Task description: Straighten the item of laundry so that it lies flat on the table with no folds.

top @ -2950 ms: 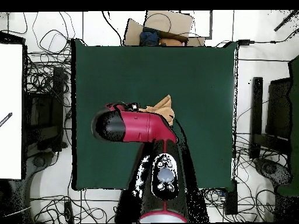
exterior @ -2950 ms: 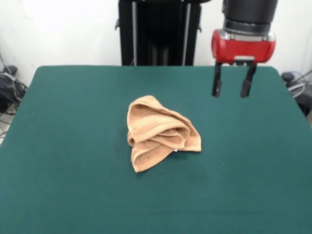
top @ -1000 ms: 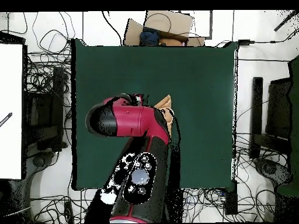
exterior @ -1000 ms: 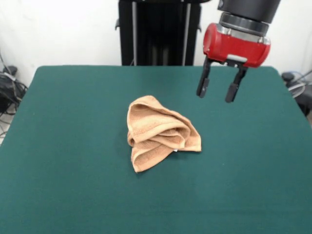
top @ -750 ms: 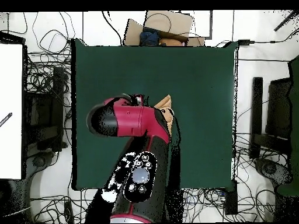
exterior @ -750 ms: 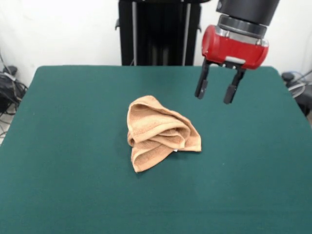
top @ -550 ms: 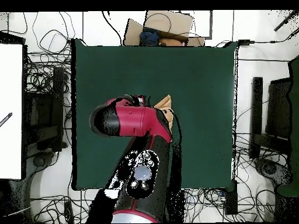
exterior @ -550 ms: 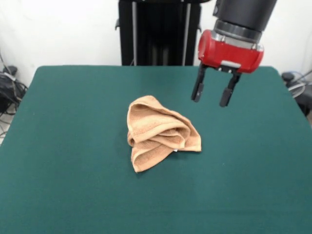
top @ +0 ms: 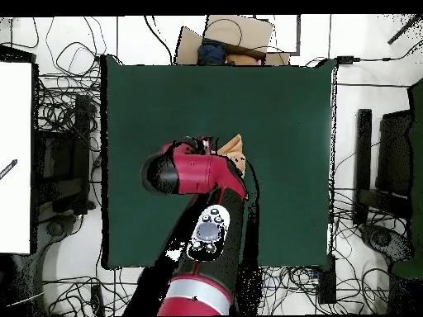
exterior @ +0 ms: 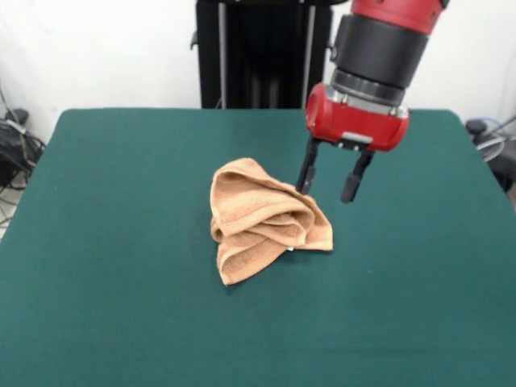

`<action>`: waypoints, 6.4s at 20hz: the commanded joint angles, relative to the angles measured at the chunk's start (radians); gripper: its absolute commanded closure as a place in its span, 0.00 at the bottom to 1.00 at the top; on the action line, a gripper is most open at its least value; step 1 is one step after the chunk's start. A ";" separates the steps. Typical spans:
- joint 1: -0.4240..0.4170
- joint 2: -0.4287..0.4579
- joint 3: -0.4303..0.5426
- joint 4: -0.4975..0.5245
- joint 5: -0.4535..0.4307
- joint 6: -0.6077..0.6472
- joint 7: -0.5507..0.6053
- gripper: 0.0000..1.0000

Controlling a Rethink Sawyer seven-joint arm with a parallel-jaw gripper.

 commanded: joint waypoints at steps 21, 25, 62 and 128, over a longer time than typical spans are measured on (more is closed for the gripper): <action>-0.041 0.127 -0.046 0.049 -0.072 -0.149 0.120 0.00; -0.062 0.138 -0.030 0.041 -0.088 -0.163 0.114 0.00; -0.396 0.169 0.417 0.134 -0.131 -0.228 0.134 0.00; -0.284 -0.274 0.400 0.426 0.041 0.074 0.224 1.00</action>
